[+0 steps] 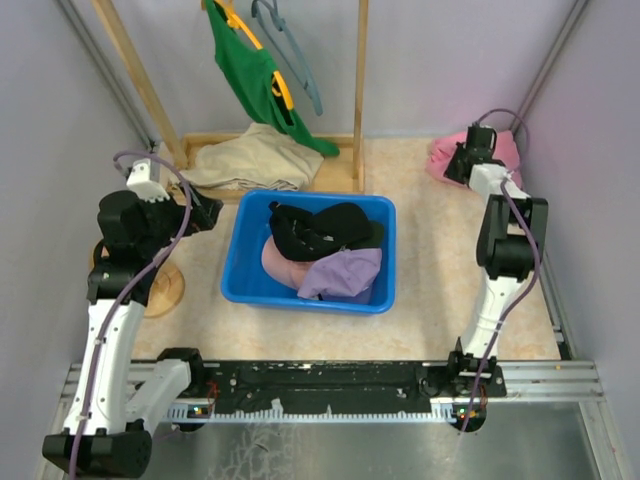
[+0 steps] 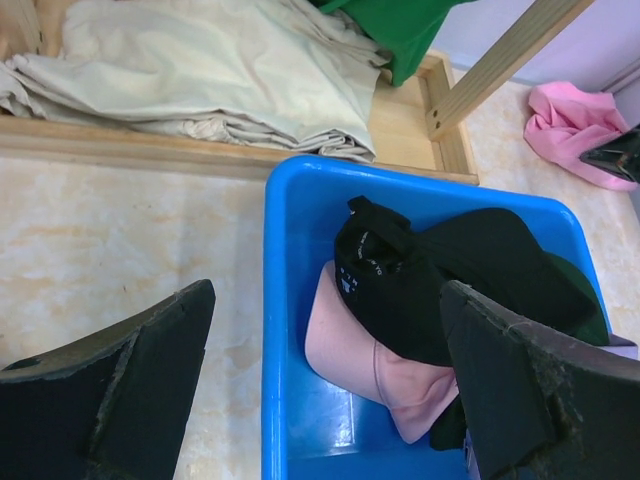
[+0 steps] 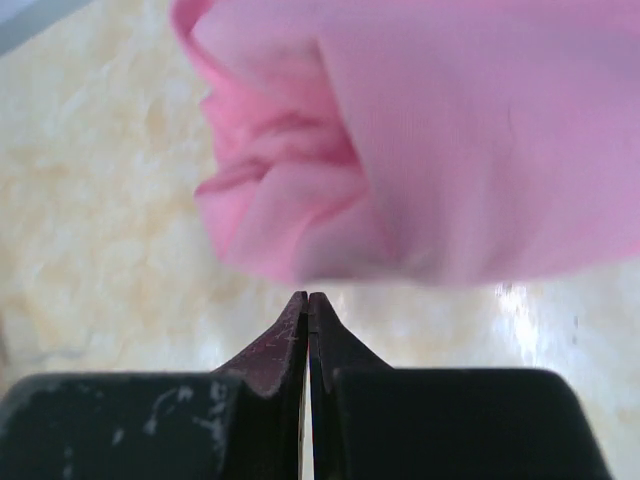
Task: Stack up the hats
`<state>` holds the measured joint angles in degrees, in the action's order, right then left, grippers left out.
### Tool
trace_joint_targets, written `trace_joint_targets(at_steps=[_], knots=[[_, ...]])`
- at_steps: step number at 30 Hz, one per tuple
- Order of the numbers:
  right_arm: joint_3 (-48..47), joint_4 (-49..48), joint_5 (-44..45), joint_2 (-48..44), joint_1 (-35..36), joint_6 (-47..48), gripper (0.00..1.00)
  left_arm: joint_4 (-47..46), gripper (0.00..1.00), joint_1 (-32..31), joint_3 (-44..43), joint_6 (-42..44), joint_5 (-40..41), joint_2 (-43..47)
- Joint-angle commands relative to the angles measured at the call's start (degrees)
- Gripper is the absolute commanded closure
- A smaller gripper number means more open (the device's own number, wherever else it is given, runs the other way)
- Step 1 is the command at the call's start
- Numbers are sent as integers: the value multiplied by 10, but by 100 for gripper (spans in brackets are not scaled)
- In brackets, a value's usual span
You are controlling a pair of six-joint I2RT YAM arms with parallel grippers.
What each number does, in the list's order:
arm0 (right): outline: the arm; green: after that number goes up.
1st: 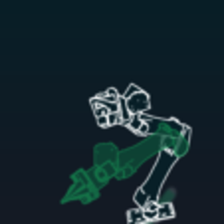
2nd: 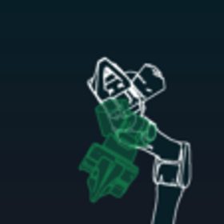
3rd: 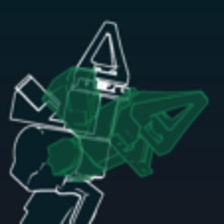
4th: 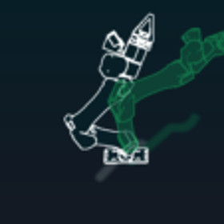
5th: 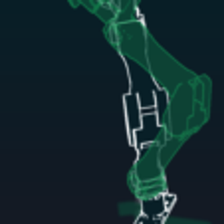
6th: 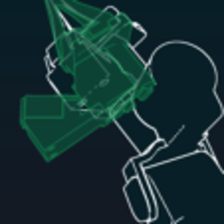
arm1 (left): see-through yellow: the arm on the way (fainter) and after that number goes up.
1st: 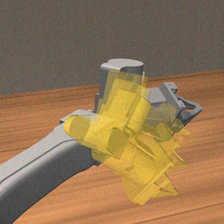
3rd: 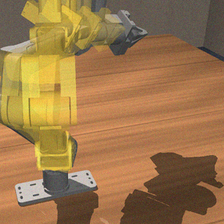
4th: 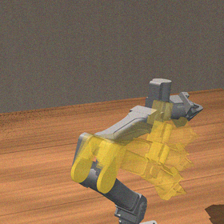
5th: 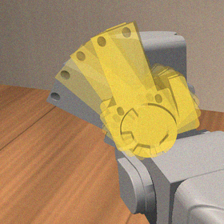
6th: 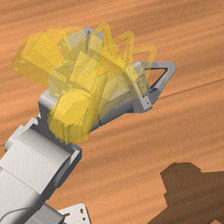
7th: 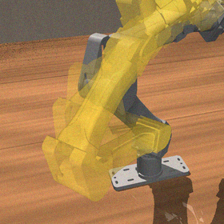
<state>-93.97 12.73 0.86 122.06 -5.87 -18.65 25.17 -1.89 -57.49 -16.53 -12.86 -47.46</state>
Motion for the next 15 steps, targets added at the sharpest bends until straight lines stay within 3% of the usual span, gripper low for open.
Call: trace_joint_targets(at_steps=[1,3,6,10,15], knots=[[77,-37,-77,-146,4,-7,93,-24,1,-2,19,-15,-25,-27],[109,-21,-103,-184,5,-16,77,-22,1,-2,20,-21,-51,-55],[168,18,-145,-248,15,-36,60,-11,1,-3,13,-19,-57,-90],[272,41,-146,-366,67,-36,47,23,1,-1,-15,-7,-2,-96],[326,85,-171,-426,109,-45,39,49,1,-2,-34,6,-3,-107]])
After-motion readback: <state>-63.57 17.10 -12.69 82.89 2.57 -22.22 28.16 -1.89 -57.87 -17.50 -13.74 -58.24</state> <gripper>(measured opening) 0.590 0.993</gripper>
